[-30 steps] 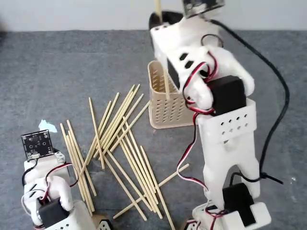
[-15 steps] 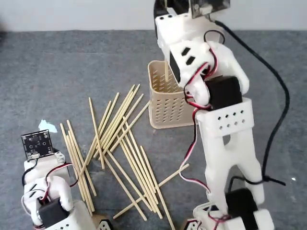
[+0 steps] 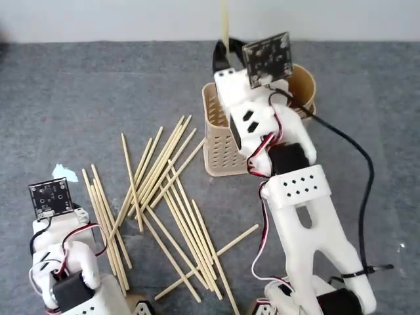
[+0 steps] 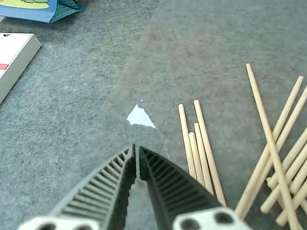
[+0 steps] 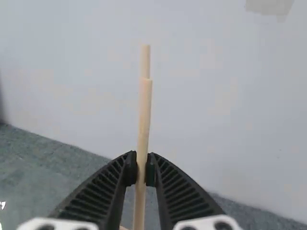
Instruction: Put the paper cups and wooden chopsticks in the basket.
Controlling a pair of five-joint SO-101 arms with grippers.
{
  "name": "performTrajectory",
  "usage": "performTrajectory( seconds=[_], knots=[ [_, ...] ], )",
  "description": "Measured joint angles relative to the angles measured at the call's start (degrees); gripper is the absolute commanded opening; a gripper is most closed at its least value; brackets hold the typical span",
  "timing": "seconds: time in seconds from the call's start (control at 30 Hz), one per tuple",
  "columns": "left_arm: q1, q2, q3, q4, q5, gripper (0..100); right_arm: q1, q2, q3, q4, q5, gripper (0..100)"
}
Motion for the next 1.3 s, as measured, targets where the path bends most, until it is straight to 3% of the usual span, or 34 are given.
performTrajectory(
  seconds=[0.13, 0.3, 0.57, 0.87, 1.3],
  knots=[
    [0.0, 0.0, 0.0, 0.0, 0.0, 1, 0.0, -0.2, 0.3, 2.8, -0.1, 15.1],
    [1.1, 0.0, 0.0, 0.0, 0.0, 1, 0.0, -1.2, -1.6, 9.3, -1.6, 14.4],
    [1.7, 0.0, 0.0, 0.0, 0.0, 1, -4.3, -3.7, -14.4, 32.9, -1.6, 14.4],
    [1.7, 0.0, 0.0, 0.0, 0.0, 1, -13.5, -3.5, -15.6, 57.0, -1.9, 14.4],
    [1.7, 0.0, 0.0, 0.0, 0.0, 1, -20.1, 12.4, -6.6, 60.2, -7.4, 14.7]
  ],
)
